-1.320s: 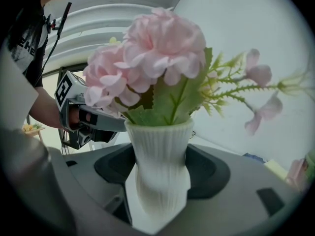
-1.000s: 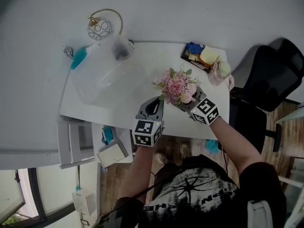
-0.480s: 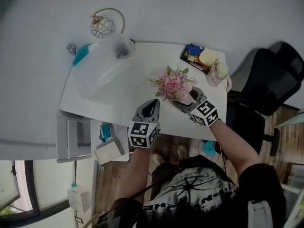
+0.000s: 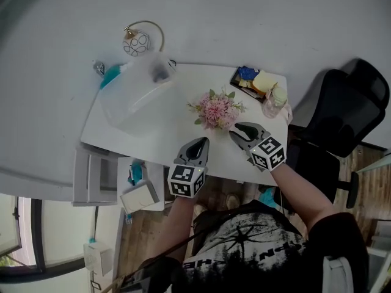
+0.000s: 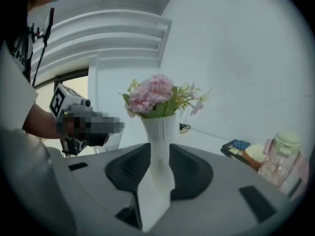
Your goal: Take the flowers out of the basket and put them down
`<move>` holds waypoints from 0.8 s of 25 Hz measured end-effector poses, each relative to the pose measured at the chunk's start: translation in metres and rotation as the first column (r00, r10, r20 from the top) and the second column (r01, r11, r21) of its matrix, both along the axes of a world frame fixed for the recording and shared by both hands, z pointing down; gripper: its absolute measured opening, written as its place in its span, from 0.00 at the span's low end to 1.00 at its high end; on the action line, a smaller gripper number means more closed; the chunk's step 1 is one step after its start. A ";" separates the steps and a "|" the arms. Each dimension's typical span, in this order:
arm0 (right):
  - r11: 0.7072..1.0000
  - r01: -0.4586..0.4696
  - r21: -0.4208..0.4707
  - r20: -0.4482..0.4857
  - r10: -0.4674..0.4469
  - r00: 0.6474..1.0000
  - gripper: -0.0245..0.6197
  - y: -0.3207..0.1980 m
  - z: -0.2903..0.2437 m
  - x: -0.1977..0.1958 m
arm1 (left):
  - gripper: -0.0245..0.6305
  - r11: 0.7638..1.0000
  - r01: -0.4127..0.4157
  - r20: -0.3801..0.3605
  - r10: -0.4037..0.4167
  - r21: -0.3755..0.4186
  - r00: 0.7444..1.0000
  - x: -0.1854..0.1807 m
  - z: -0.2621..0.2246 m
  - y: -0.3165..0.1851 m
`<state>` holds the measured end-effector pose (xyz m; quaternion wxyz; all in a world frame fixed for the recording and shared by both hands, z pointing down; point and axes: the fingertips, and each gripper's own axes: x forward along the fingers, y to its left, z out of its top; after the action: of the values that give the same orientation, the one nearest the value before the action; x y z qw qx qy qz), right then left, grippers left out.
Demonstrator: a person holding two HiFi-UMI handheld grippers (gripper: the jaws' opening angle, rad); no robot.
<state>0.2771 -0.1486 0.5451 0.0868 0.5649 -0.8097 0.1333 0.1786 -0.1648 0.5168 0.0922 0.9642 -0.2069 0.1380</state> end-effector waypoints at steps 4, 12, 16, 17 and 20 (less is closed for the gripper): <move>1.000 -0.010 0.013 0.044 0.009 0.999 0.10 0.015 -0.025 -0.003 | 0.05 1.000 -0.008 0.011 0.008 -0.001 1.000 -0.001 -0.003 0.009; 0.997 0.053 0.051 0.053 -0.055 0.997 0.06 0.045 -0.053 -0.023 | 0.05 1.000 0.013 -0.016 -0.013 -0.001 1.000 -0.010 -0.014 0.023; 0.997 0.062 0.047 0.028 -0.063 0.998 0.06 0.057 -0.045 -0.019 | 0.05 1.000 0.012 -0.015 -0.012 0.015 1.000 -0.012 -0.017 0.030; 0.997 0.060 0.046 0.028 -0.061 0.998 0.06 0.059 -0.044 -0.017 | 0.05 1.000 0.011 -0.016 -0.011 0.015 1.000 -0.012 -0.018 0.032; 0.997 0.054 0.047 0.027 -0.055 0.998 0.06 0.063 -0.045 -0.013 | 0.05 1.000 0.007 -0.018 -0.006 0.022 1.000 -0.010 -0.020 0.035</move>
<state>0.2636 -0.0860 0.5006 0.0661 0.5427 -0.8287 0.1200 0.1690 -0.1293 0.4967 0.0841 0.9656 -0.2107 0.1267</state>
